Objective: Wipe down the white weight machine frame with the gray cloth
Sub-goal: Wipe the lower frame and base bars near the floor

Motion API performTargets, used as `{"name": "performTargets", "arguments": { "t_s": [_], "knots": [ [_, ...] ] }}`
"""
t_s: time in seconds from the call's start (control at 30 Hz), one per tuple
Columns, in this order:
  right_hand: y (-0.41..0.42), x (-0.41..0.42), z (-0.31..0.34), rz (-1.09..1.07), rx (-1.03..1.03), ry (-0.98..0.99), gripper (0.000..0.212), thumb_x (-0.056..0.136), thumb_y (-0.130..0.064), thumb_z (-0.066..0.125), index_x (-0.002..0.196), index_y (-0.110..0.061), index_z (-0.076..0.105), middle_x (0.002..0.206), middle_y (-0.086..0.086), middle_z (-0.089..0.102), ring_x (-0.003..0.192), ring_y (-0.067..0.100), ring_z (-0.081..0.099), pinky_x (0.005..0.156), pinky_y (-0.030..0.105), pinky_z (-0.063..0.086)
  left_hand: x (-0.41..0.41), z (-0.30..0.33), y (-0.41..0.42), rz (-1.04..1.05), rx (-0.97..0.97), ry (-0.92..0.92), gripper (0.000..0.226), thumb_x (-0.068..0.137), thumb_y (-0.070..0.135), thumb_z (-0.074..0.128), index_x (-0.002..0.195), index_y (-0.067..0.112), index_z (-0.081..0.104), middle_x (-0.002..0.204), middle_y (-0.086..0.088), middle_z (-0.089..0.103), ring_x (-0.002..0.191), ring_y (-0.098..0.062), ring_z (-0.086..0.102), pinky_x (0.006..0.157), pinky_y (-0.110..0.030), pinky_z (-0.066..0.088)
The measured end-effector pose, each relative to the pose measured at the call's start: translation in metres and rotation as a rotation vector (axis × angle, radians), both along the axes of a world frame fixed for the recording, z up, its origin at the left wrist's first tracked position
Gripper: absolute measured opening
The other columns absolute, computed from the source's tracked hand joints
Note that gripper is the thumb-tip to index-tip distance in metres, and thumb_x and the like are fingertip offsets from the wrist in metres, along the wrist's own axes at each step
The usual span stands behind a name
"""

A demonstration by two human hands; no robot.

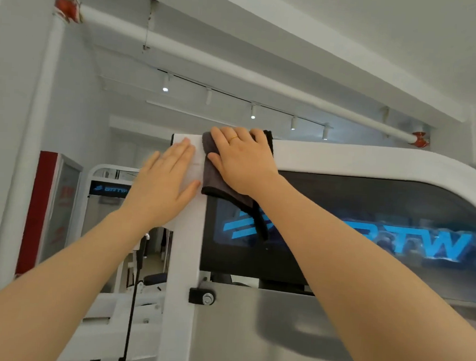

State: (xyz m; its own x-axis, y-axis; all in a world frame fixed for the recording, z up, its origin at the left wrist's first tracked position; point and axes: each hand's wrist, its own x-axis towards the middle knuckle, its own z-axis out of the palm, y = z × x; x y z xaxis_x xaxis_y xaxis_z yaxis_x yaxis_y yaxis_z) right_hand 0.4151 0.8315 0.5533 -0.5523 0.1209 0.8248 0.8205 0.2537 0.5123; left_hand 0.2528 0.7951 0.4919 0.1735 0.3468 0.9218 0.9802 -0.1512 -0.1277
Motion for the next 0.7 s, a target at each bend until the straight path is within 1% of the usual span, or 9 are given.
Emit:
{"name": "performTargets", "arguments": {
  "t_s": [0.1,0.17,0.27,0.33,0.4,0.43,0.5,0.57,0.7],
  "knots": [
    [-0.001,-0.026,0.004,0.020,-0.014,-0.064,0.050,0.100,-0.040,0.024,0.145,-0.017,0.024,0.146,0.001,0.036,0.131,0.020,0.034,0.102,0.036,0.023,-0.010,-0.009,-0.010,-0.052,0.044,0.040,0.064,0.091,0.021,0.049,0.146,0.010,0.018,0.153,-0.008,0.020,0.141,-0.019,0.018,0.113,-0.034,0.010],
    [-0.003,-0.044,0.001,0.059,-0.035,-0.132,0.048,0.101,-0.038,0.023,0.146,-0.021,0.025,0.152,-0.003,0.027,0.139,0.017,0.022,0.107,0.036,0.017,-0.022,-0.019,-0.015,-0.110,0.041,0.000,0.061,0.091,0.023,0.048,0.145,0.010,0.023,0.151,-0.008,0.025,0.139,-0.019,0.022,0.114,-0.037,0.015],
    [-0.003,-0.057,-0.012,0.103,-0.061,-0.325,0.043,0.101,-0.034,0.026,0.142,-0.025,0.034,0.154,-0.006,0.022,0.143,0.014,0.010,0.113,0.037,0.002,-0.043,-0.041,-0.016,-0.152,-0.035,-0.121,0.060,0.094,0.027,0.044,0.146,0.014,0.018,0.153,-0.004,0.021,0.140,-0.016,0.019,0.113,-0.031,0.012],
    [-0.004,-0.053,-0.027,0.109,-0.098,-0.405,0.041,0.101,-0.031,0.028,0.140,-0.025,0.038,0.152,-0.007,0.026,0.143,0.014,0.009,0.114,0.036,-0.002,-0.054,-0.057,-0.017,-0.123,-0.079,-0.148,0.060,0.094,0.026,0.044,0.147,0.013,0.017,0.153,-0.004,0.019,0.140,-0.015,0.017,0.112,-0.028,0.011],
    [-0.004,-0.048,-0.052,0.109,-0.138,-0.469,0.040,0.101,-0.031,0.028,0.138,-0.026,0.042,0.150,-0.010,0.031,0.143,0.013,0.011,0.113,0.033,-0.004,-0.057,-0.072,-0.022,-0.112,-0.110,-0.159,0.059,0.094,0.024,0.045,0.146,0.012,0.020,0.152,-0.006,0.022,0.139,-0.017,0.021,0.111,-0.028,0.013],
    [-0.006,-0.046,-0.066,0.116,-0.164,-0.497,0.039,0.101,-0.031,0.028,0.136,-0.027,0.045,0.149,-0.011,0.033,0.143,0.013,0.013,0.113,0.033,-0.004,-0.056,-0.079,-0.026,-0.114,-0.124,-0.155,0.058,0.093,0.022,0.046,0.145,0.011,0.023,0.151,-0.007,0.026,0.137,-0.020,0.026,0.111,-0.030,0.016],
    [-0.010,-0.043,-0.093,0.135,-0.208,-0.521,0.037,0.100,-0.032,0.031,0.133,-0.029,0.049,0.145,-0.013,0.039,0.140,0.014,0.021,0.112,0.032,-0.001,-0.053,-0.093,-0.035,-0.114,-0.140,-0.118,0.055,0.090,0.019,0.049,0.141,0.011,0.031,0.142,-0.009,0.039,0.128,-0.024,0.039,0.108,-0.037,0.028],
    [-0.014,-0.039,-0.118,0.137,-0.246,-0.529,0.037,0.099,-0.033,0.032,0.133,-0.030,0.048,0.144,-0.014,0.040,0.137,0.014,0.026,0.111,0.031,0.002,-0.050,-0.109,-0.045,-0.108,-0.163,-0.074,0.054,0.087,0.017,0.052,0.138,0.008,0.035,0.136,-0.011,0.044,0.122,-0.026,0.043,0.105,-0.039,0.034],
    [-0.014,-0.030,-0.161,0.114,-0.313,-0.672,0.041,0.100,-0.036,0.030,0.139,-0.031,0.040,0.148,-0.013,0.032,0.142,0.013,0.013,0.113,0.031,-0.002,-0.049,-0.146,-0.061,-0.100,-0.226,-0.038,0.059,0.082,0.010,0.056,0.138,0.006,0.037,0.137,-0.012,0.044,0.122,-0.025,0.044,0.104,-0.034,0.032]
  ]
}}
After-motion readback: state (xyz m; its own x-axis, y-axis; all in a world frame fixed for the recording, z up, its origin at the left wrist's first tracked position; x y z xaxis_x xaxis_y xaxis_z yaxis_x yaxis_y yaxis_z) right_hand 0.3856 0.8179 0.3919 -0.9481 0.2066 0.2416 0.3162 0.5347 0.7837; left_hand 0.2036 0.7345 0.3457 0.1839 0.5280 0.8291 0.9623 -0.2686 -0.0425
